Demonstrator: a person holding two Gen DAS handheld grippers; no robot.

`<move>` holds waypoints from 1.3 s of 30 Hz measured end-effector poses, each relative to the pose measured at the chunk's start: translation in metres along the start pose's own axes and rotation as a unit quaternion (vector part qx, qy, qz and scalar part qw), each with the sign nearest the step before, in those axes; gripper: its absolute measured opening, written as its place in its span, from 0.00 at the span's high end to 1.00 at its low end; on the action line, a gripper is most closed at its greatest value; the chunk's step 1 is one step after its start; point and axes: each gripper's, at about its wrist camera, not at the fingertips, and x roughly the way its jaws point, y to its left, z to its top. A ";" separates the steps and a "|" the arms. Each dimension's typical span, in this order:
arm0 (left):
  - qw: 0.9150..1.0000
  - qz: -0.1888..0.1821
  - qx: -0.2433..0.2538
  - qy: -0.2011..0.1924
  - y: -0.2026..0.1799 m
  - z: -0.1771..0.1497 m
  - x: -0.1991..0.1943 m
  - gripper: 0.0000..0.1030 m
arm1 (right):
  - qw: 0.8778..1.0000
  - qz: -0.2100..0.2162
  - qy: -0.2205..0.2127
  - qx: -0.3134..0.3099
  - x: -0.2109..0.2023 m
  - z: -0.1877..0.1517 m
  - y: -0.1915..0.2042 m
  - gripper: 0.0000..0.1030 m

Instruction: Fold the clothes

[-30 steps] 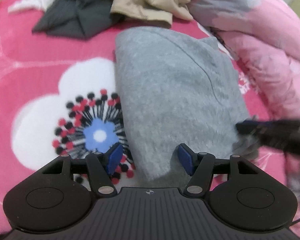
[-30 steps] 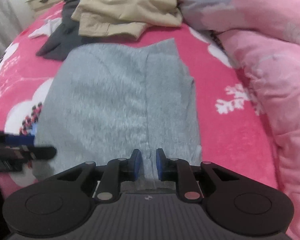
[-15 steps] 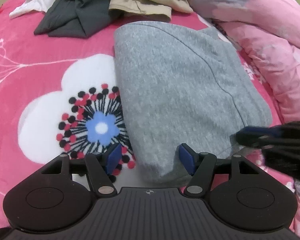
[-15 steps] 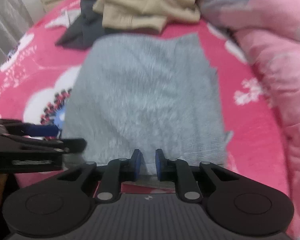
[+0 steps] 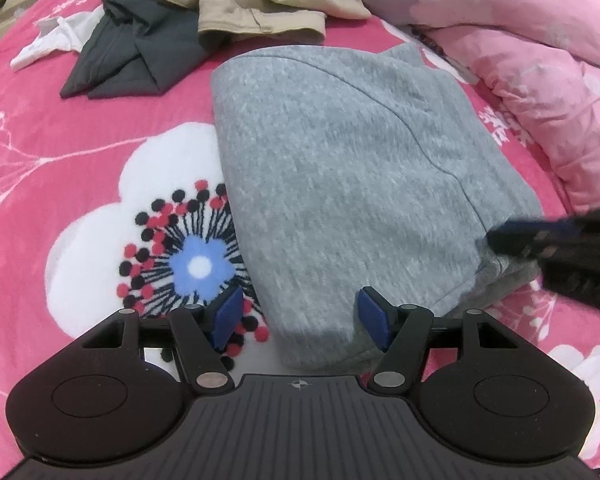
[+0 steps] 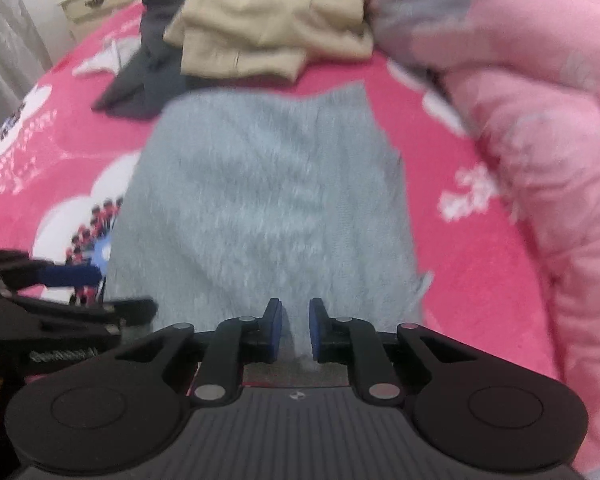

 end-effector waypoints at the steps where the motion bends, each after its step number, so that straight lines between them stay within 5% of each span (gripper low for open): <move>1: 1.000 0.000 0.000 -0.001 0.000 0.000 0.000 0.37 | 1.000 -0.009 0.000 0.000 0.001 0.001 -0.002 0.84; 39: 1.000 0.014 0.004 -0.004 -0.008 -0.001 0.002 0.34 | 1.000 -0.013 0.009 0.006 0.022 -0.002 -0.011 0.84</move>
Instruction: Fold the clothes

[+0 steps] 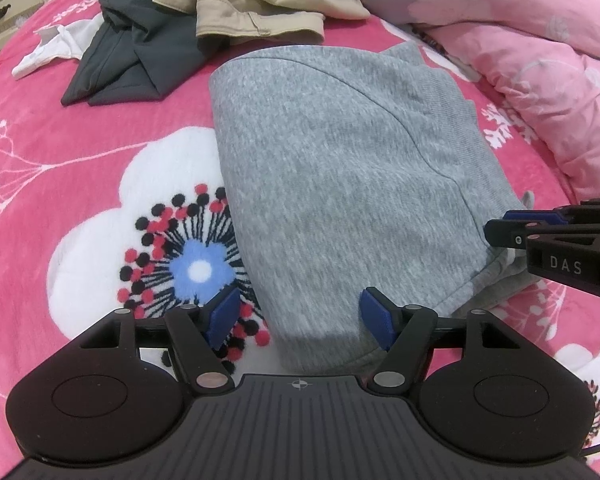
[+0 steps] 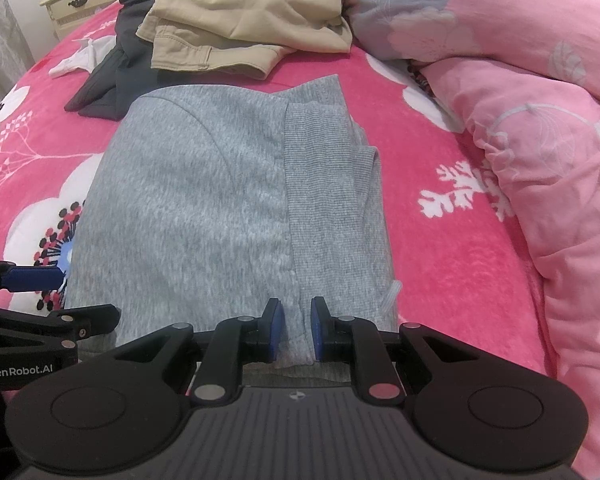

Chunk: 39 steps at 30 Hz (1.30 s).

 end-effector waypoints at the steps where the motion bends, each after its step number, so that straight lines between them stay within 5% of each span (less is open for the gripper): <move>1: 1.000 0.000 0.000 0.000 0.000 0.000 0.000 0.34 | 1.000 0.000 0.000 0.000 0.000 0.000 0.000 0.84; 13: 1.000 -0.011 -0.004 -0.012 0.004 -0.004 -0.002 0.33 | 1.000 0.008 -0.002 0.003 -0.001 -0.001 -0.004 0.83; 16: 0.998 -0.052 -0.019 -0.039 0.019 -0.009 -0.007 0.33 | 0.998 0.055 -0.005 0.018 -0.010 0.002 -0.018 0.71; 17: 0.996 -0.067 -0.022 -0.054 0.026 -0.010 -0.010 0.33 | 0.996 0.087 -0.016 0.034 -0.017 0.003 -0.029 0.59; 21: 0.986 -0.127 -0.051 -0.093 0.059 -0.009 -0.010 0.33 | 0.977 0.167 -0.070 0.116 -0.026 0.004 -0.085 0.34; 28: 0.959 -0.252 -0.127 -0.018 0.090 0.005 0.048 0.33 | 0.929 0.253 -0.006 0.268 0.070 0.001 -0.156 0.31; 33: 0.947 -0.293 -0.135 -0.005 0.089 0.010 0.067 0.33 | 0.880 0.358 -0.007 0.314 0.115 0.005 -0.174 0.15; 39: 0.938 -0.312 -0.148 0.002 0.083 0.024 0.088 0.33 | 0.871 0.411 -0.009 0.270 0.156 0.059 -0.157 0.09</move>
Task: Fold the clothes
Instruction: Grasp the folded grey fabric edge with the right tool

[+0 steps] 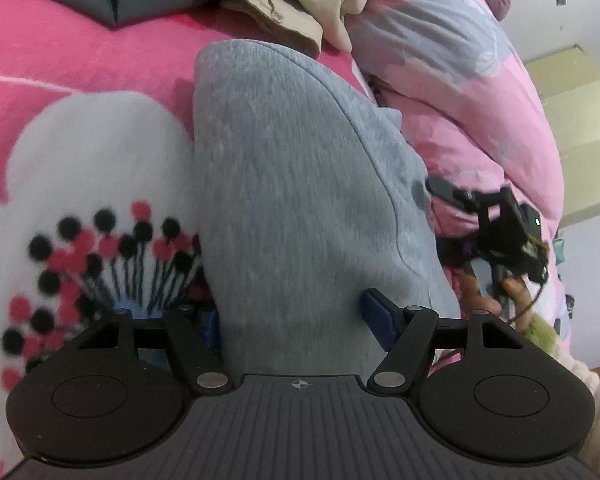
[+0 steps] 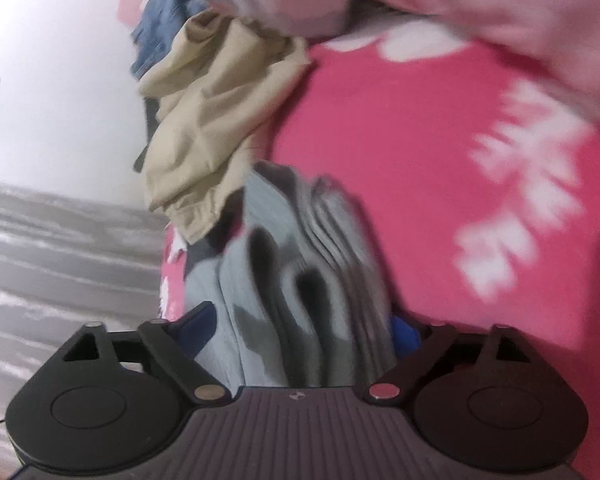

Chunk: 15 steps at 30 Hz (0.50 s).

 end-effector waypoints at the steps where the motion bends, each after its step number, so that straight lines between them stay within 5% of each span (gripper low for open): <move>1: 1.000 -0.003 -0.003 -0.002 0.000 0.001 0.002 0.33 | 1.000 0.005 0.002 -0.004 0.006 0.005 0.001 0.09; 13: 1.000 -0.010 0.000 -0.028 0.001 -0.008 0.009 0.33 | 0.991 0.051 0.120 -0.036 0.017 -0.023 -0.002 0.22; 15: 1.000 0.000 0.006 -0.027 -0.005 -0.008 0.009 0.33 | 0.992 0.034 0.116 -0.029 0.023 -0.021 0.001 0.36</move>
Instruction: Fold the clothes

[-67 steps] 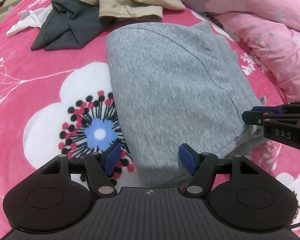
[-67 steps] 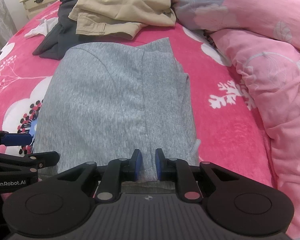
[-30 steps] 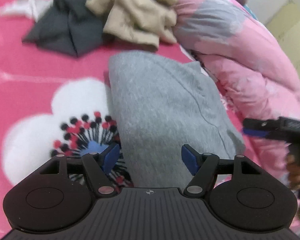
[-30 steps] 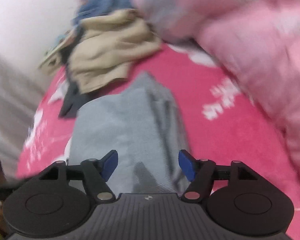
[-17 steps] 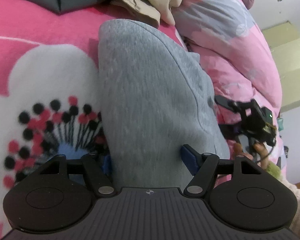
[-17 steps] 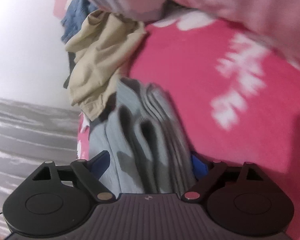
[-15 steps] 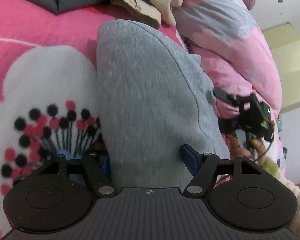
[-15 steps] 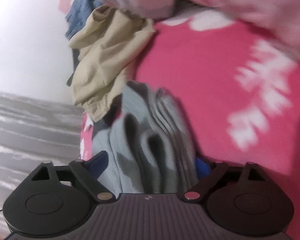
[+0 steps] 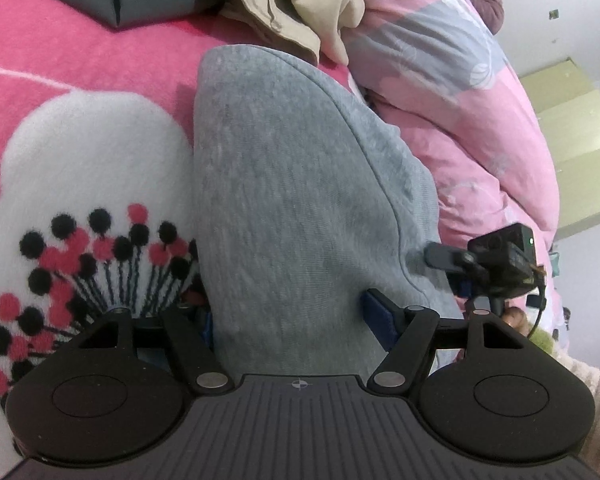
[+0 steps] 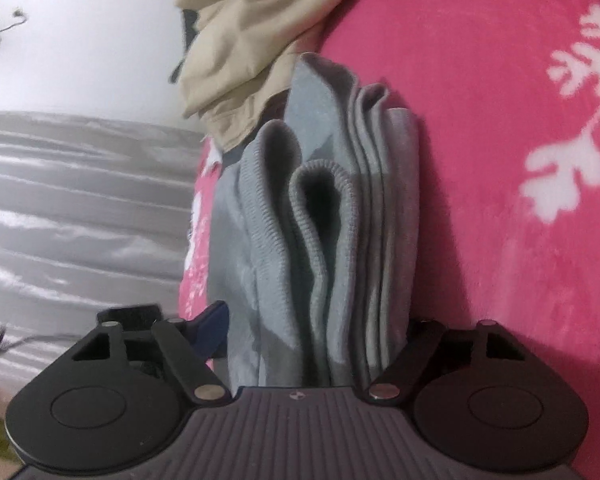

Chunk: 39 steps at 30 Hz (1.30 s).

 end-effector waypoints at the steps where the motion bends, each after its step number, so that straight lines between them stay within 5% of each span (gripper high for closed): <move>1: 1.000 0.009 0.010 0.003 -0.005 0.001 -0.003 0.34 | 1.000 -0.013 0.002 -0.004 0.001 0.001 0.005 0.40; 6: 0.999 0.015 0.034 -0.015 -0.029 -0.004 -0.019 0.40 | 0.997 -0.055 0.007 -0.060 0.000 -0.002 0.043 0.60; 15: 0.998 0.031 -0.003 -0.059 -0.050 -0.008 -0.061 0.44 | 0.989 -0.078 0.035 -0.122 0.010 -0.001 0.111 0.62; 23: 0.991 0.105 -0.041 -0.078 -0.092 0.026 -0.143 0.44 | 0.981 -0.044 0.126 -0.139 0.051 0.045 0.195 0.62; 31: 0.971 0.173 -0.150 -0.075 -0.148 0.091 -0.249 0.44 | 0.977 -0.035 0.183 -0.105 0.075 0.079 0.319 0.62; 39: 0.948 0.236 -0.152 -0.151 -0.169 0.100 -0.298 0.41 | 0.970 0.039 0.185 -0.154 0.109 0.090 0.371 0.62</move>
